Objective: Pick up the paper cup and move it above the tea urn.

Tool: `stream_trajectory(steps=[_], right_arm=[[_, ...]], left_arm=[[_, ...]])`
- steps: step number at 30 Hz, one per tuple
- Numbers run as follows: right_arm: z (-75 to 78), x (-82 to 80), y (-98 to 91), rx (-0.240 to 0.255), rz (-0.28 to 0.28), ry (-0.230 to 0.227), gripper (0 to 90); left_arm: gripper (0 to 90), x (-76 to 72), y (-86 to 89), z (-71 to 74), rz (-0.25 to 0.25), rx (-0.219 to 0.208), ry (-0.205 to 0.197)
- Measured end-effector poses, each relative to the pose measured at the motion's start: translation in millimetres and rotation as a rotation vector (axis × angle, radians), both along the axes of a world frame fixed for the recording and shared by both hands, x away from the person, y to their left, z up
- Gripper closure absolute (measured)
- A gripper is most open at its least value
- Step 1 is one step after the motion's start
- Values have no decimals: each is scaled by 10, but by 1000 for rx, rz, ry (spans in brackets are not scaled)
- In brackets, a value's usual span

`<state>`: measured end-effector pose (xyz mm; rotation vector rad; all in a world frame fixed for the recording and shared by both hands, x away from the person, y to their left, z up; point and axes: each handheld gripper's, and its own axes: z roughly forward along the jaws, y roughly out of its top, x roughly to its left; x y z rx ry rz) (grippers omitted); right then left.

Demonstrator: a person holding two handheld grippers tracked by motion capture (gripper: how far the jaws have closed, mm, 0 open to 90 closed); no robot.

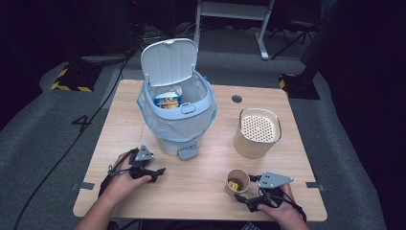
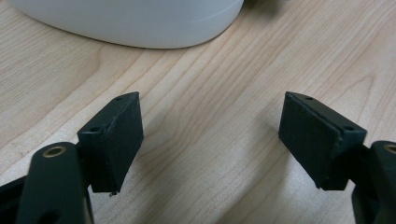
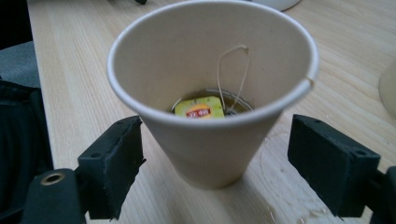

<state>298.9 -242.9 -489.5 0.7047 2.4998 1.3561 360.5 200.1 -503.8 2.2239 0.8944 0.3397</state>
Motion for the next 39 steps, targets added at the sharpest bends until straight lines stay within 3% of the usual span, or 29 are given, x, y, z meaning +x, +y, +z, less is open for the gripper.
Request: stream_trajectory(steps=[7, 15, 24, 39], right_arm=[[-66, -25, 133, 94, -50, -50, 224], [-100, 19, 184, 107, -61, -50, 253], [-82, 60, 144, 117, -27, -50, 276], [276, 201, -116, 157, 5, -77, 288]], left_arm=[[211, 12, 3, 1, -6, 1, 1], [207, 13, 2, 0, -7, 2, 0], [205, 4, -5, -1, 6, 1, 0], [166, 0, -10, -2, 15, 9, 4]])
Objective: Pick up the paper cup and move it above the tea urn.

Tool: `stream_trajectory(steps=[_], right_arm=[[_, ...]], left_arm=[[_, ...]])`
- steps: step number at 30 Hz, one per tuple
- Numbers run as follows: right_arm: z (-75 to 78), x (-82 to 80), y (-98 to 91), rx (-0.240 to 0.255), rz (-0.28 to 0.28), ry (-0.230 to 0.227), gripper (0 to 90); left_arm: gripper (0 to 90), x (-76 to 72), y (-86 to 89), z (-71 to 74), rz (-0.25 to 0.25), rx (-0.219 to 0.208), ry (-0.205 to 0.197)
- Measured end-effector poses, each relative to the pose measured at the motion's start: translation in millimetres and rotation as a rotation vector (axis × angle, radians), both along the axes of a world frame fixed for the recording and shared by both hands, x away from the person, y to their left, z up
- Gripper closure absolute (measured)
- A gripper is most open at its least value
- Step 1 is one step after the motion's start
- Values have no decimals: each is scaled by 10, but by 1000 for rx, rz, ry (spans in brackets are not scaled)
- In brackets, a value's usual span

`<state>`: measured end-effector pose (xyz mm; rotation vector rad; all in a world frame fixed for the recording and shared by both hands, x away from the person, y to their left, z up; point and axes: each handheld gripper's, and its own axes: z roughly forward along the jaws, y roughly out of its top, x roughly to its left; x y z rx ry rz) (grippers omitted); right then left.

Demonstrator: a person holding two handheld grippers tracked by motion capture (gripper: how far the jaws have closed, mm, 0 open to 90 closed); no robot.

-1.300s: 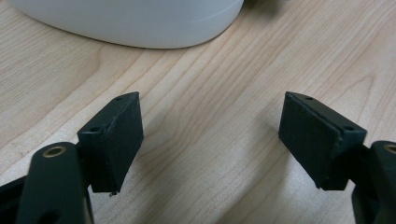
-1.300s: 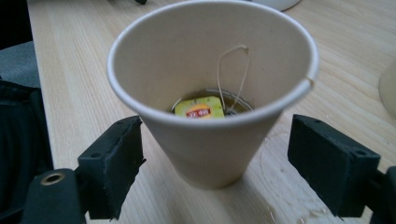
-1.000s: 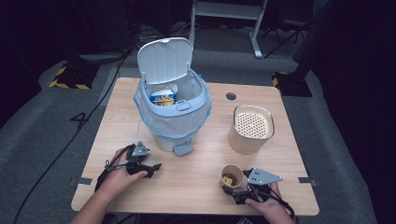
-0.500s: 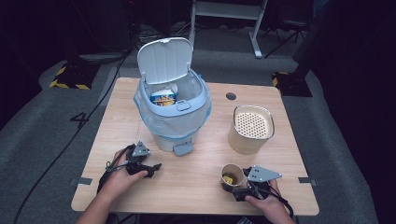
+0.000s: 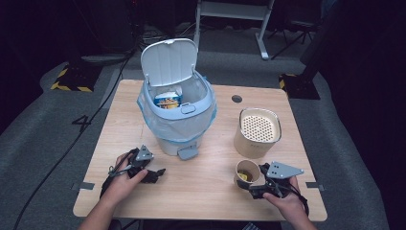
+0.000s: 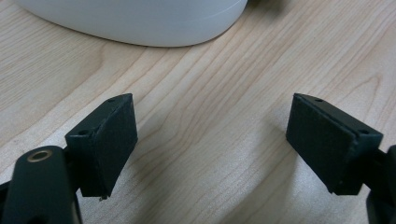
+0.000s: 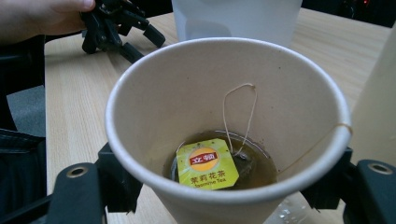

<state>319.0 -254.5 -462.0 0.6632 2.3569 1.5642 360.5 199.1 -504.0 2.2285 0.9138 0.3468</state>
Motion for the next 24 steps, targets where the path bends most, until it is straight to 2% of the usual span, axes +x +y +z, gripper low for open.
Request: stream_trajectory(steps=[6, 12, 20, 24], right_arm=[[205, 74, -76, -4, 12, -13, 290], [469, 148, -178, -9, 0, -13, 292], [810, 259, -222, -68, 1, -36, 294], [945, 319, -236, -53, -1, -37, 294]], left_arm=[[163, -1, 0, 0, 3, -1, 0], [164, -1, -1, 0, 3, 0, 0], [163, -1, -1, 0, 3, 0, 0], [164, -1, 1, -1, 2, 1, -3]])
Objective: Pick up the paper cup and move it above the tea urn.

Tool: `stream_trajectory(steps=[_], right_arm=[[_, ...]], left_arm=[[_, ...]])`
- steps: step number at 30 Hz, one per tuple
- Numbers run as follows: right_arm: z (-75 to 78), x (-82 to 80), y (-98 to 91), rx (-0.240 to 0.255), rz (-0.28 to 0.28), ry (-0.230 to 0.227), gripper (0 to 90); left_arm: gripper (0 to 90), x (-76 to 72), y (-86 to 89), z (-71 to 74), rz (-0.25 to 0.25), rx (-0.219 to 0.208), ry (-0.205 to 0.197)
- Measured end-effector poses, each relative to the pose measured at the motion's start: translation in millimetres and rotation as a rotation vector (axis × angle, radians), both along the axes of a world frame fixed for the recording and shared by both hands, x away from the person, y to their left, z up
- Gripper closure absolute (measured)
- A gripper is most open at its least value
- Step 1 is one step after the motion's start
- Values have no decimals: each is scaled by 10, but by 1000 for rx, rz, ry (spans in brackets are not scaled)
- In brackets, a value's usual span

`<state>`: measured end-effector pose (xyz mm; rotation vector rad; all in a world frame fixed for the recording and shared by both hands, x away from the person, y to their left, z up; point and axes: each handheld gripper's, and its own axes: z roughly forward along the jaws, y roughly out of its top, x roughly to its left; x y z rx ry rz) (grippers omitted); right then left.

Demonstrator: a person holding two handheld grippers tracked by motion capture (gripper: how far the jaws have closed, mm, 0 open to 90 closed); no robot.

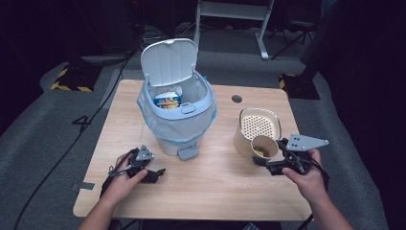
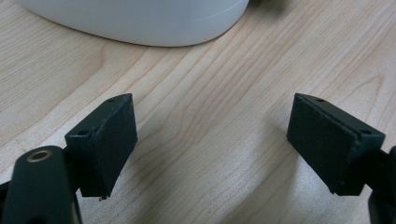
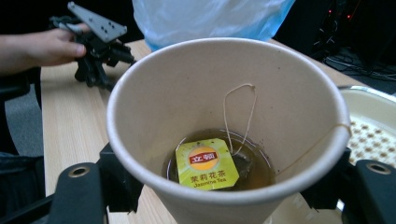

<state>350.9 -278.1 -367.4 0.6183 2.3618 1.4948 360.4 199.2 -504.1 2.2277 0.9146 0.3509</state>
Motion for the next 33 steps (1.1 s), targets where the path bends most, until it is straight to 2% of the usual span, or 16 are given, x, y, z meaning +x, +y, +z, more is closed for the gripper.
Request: stream_trajectory(steps=[4, 14, 33], right_arm=[[124, 90, -39, 12, -9, 5, 295], [314, 361, -148, 6, -61, -1, 295], [380, 884, -399, 32, -188, -8, 293]], left_arm=[[163, -1, 0, 1, 1, 2, -1], [156, 5, -4, -1, 2, -3, 5], [154, 7, -5, -2, 1, -2, 5]])
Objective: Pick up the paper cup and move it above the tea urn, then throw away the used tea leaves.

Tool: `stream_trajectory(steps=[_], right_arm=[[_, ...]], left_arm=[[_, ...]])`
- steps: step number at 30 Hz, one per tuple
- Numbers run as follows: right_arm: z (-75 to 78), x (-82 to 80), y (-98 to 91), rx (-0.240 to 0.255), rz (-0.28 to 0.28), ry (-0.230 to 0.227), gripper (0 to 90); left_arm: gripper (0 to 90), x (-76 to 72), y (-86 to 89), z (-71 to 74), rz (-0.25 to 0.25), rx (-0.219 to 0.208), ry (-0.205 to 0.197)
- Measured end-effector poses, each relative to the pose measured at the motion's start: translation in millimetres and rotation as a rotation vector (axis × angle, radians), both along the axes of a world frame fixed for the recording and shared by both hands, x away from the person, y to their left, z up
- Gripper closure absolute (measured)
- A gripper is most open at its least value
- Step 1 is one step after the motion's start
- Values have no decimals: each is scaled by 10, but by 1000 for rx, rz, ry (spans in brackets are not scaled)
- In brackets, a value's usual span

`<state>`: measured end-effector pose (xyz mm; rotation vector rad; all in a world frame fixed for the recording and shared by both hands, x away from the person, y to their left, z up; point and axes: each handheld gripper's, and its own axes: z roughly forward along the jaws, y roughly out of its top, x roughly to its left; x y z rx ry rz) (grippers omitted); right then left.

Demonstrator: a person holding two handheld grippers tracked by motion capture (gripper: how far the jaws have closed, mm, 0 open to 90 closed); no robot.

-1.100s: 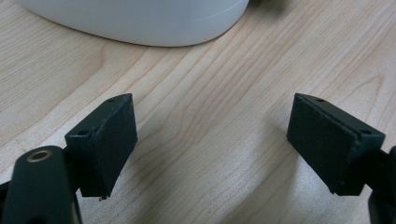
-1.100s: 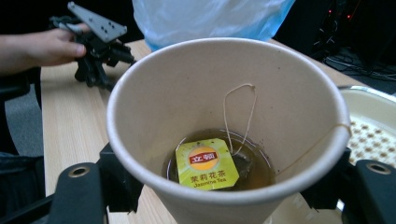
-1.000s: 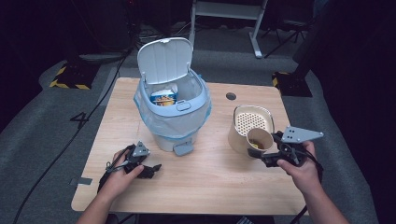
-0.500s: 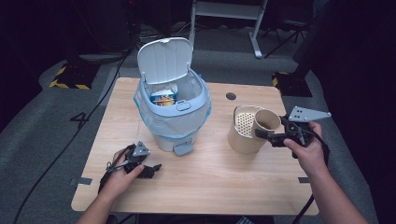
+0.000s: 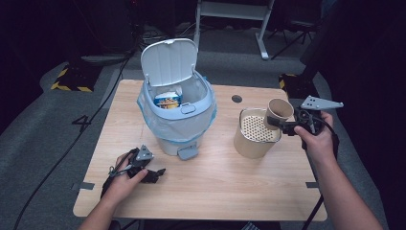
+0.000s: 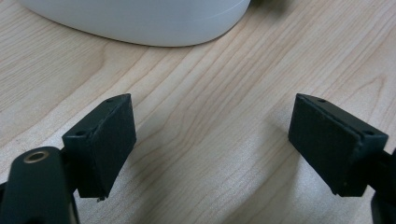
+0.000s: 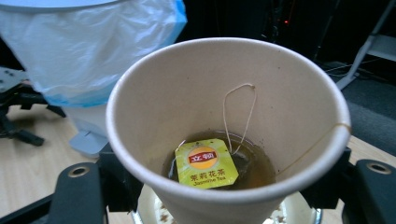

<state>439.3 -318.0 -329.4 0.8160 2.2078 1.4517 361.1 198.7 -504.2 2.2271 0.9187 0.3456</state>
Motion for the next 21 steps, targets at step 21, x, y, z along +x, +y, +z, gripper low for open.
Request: stream_trajectory(steps=[21], right_arm=[[-101, 340, -53, -32, -50, -11, 293]], left_arm=[[153, -4, 1, 0, 3, 0, 1]])
